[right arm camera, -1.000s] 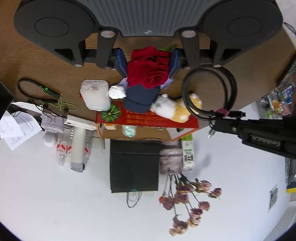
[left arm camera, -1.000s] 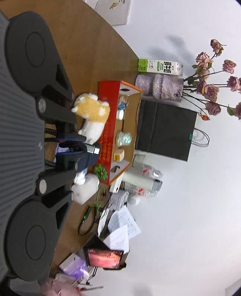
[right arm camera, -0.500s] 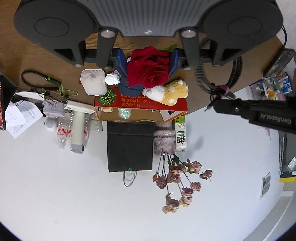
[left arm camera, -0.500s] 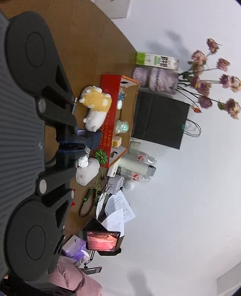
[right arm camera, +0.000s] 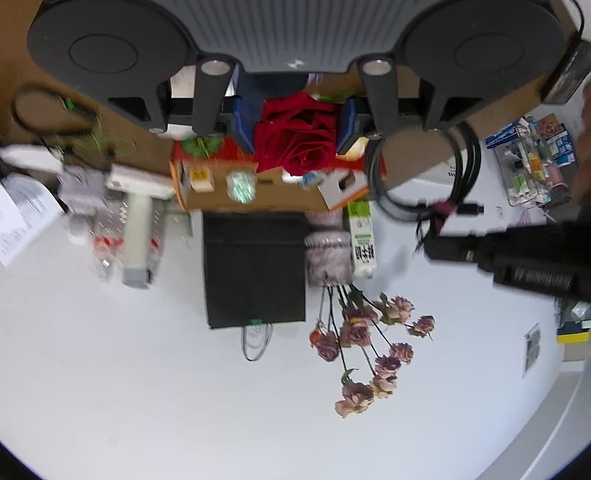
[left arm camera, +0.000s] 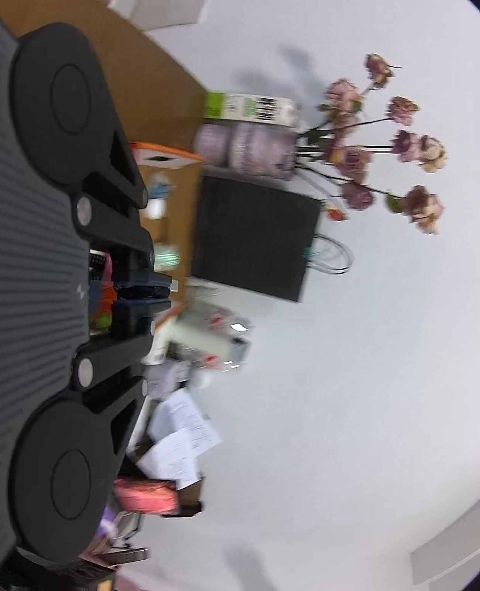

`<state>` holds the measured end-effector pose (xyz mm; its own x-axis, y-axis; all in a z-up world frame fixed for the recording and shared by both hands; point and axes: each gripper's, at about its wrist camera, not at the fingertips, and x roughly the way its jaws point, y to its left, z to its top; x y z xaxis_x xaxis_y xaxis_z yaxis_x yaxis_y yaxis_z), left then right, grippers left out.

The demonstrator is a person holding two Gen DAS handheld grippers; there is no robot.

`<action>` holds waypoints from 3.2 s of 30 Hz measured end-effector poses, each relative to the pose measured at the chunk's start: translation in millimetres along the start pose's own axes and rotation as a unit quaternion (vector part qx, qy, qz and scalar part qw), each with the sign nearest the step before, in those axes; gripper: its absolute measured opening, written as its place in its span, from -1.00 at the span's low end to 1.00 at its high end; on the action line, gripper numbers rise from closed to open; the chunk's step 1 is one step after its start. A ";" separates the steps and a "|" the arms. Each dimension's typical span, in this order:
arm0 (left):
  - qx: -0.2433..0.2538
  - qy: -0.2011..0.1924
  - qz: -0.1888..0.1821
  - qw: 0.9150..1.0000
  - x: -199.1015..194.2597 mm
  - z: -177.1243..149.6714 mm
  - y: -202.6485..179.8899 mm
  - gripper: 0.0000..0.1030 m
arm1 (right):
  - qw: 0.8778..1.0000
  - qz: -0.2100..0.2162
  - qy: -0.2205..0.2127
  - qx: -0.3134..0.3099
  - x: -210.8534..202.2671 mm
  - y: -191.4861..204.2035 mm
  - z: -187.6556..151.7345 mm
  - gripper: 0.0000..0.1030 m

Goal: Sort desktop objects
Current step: 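Carry the cable and rose into the box and open both tools, then withdraw both tools and move toward the plush toy and navy case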

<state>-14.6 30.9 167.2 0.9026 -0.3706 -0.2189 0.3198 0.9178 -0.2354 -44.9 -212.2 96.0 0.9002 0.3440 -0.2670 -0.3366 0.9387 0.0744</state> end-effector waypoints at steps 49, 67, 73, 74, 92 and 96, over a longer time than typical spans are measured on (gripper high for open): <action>-0.050 0.203 0.170 0.963 212.4 -27.1 84.9 0.77 | 0.976 -0.054 0.208 0.039 260.3 -68.1 66.3 0.71; 0.026 0.126 0.109 0.986 33.7 -113.8 2.9 1.00 | 0.990 -0.051 0.132 0.019 41.3 -6.5 -40.9 0.79; 0.008 0.147 0.118 0.982 20.5 -150.9 6.3 1.00 | 0.988 -0.069 0.138 -0.008 6.8 2.1 -77.3 0.79; 0.004 0.147 0.123 0.981 18.2 -155.1 7.4 1.00 | 0.989 -0.067 0.136 -0.002 2.1 1.1 -80.9 0.83; 0.020 0.145 0.154 0.977 13.4 -163.7 0.5 1.00 | 0.987 -0.079 0.137 0.024 -5.5 -3.2 -105.2 0.97; 0.056 0.129 0.161 0.977 27.3 -144.1 5.1 1.00 | 0.990 -0.068 0.124 0.013 -3.1 -6.8 -92.5 0.85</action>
<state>-29.9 4.9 23.6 0.8637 -0.0708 -0.4990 0.0738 0.9972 -0.0137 -70.9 -221.8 7.5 0.8397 0.2016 -0.5043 -0.2074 0.9772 0.0453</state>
